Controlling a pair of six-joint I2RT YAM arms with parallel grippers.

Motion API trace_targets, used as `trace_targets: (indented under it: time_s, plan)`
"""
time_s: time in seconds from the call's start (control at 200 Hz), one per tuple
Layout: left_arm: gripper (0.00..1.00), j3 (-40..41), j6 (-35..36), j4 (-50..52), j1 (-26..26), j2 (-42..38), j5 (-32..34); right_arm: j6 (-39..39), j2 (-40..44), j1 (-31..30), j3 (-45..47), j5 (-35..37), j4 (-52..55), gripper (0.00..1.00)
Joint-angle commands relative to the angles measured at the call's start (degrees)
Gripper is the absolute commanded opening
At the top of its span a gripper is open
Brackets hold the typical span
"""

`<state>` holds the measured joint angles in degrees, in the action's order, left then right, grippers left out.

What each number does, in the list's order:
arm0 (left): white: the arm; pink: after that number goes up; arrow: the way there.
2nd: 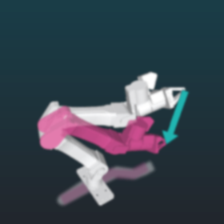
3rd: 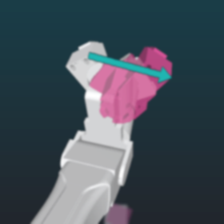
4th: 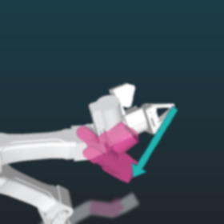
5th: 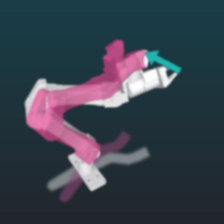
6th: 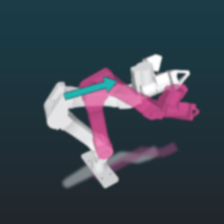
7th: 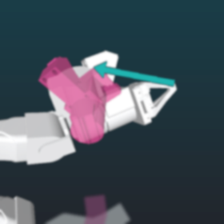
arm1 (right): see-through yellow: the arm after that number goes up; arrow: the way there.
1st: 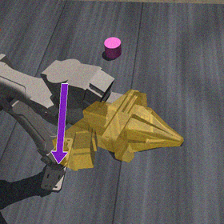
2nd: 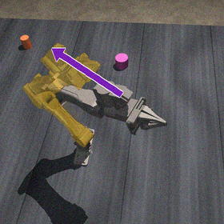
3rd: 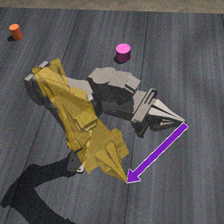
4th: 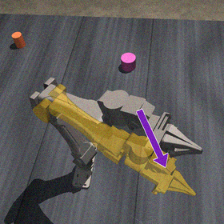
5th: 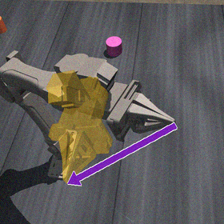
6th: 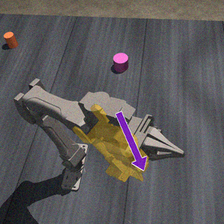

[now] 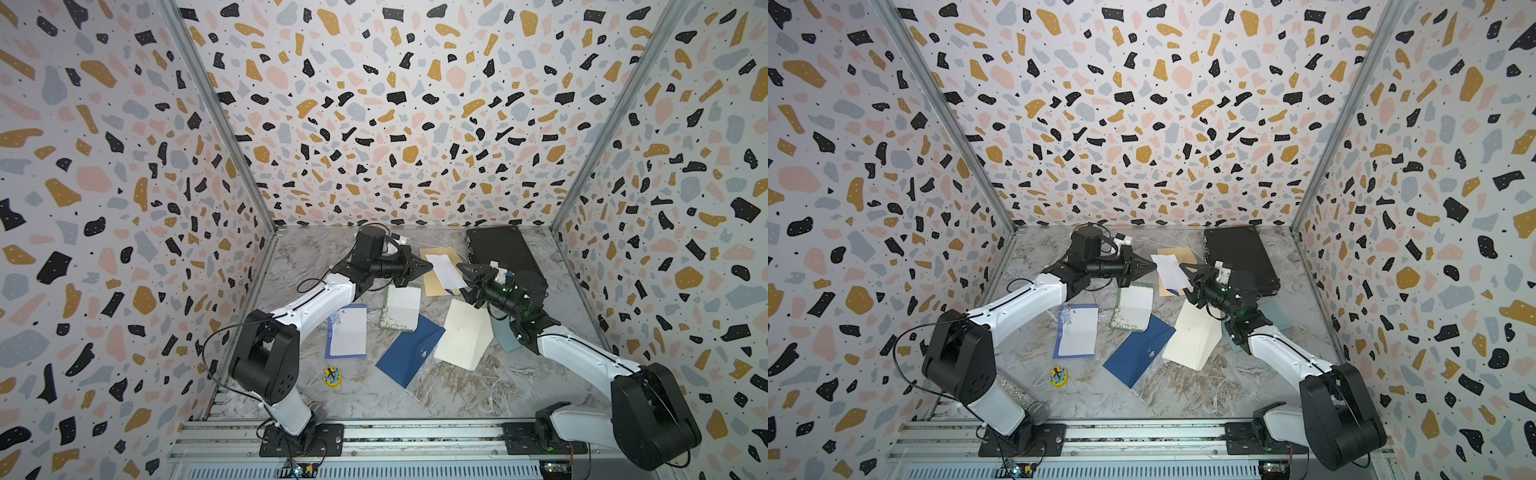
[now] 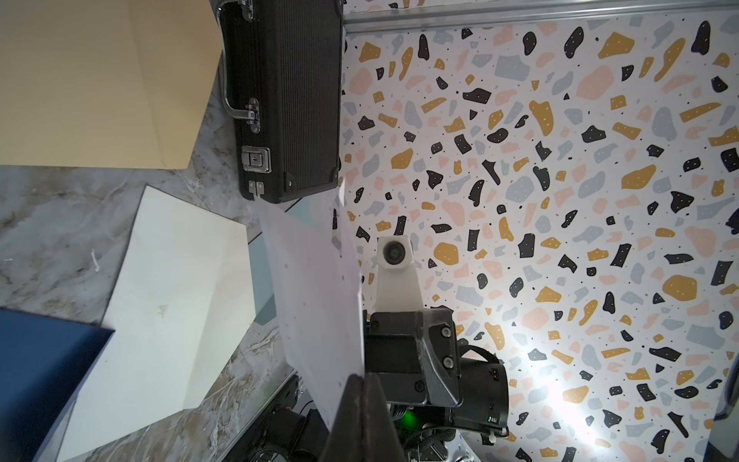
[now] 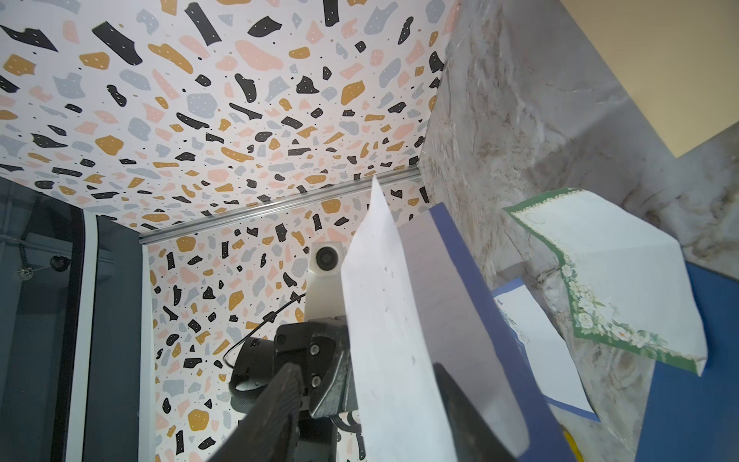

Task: Take the letter paper out of the envelope
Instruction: Unfold the letter paper.

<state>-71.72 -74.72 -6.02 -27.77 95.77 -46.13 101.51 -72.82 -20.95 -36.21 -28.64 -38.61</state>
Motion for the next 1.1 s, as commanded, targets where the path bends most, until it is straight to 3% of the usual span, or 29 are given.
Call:
trace_targets:
  time_s: [0.0,0.395,0.671,0.996,1.071,1.096]
  plan:
    - [0.00,1.2,-2.8,-7.1,0.1,1.0,0.5,0.5,0.3,-0.1,-3.6,0.2,-2.0,0.52]
    - [0.00,1.5,-9.0,-14.7,-1.3,3.5,1.0,-1.3,-1.6,-0.4,-5.4,-1.1,0.0,0.45]
    - [0.00,1.8,-9.2,-15.1,-2.6,4.0,1.5,-1.5,-3.4,-0.7,-7.2,-1.4,0.0,0.39]
    - [0.00,0.8,-10.2,-15.3,-2.7,4.3,0.6,-8.9,-2.0,-0.7,-8.8,-3.1,10.7,0.00]
    - [0.00,0.4,-10.8,-15.0,-2.6,4.0,0.3,-14.2,-1.0,-0.8,-10.5,-3.2,17.5,0.00]
    - [0.08,0.2,-11.0,-14.8,-2.6,3.9,0.3,-16.8,-0.7,-0.7,-11.5,-3.3,20.6,0.00]
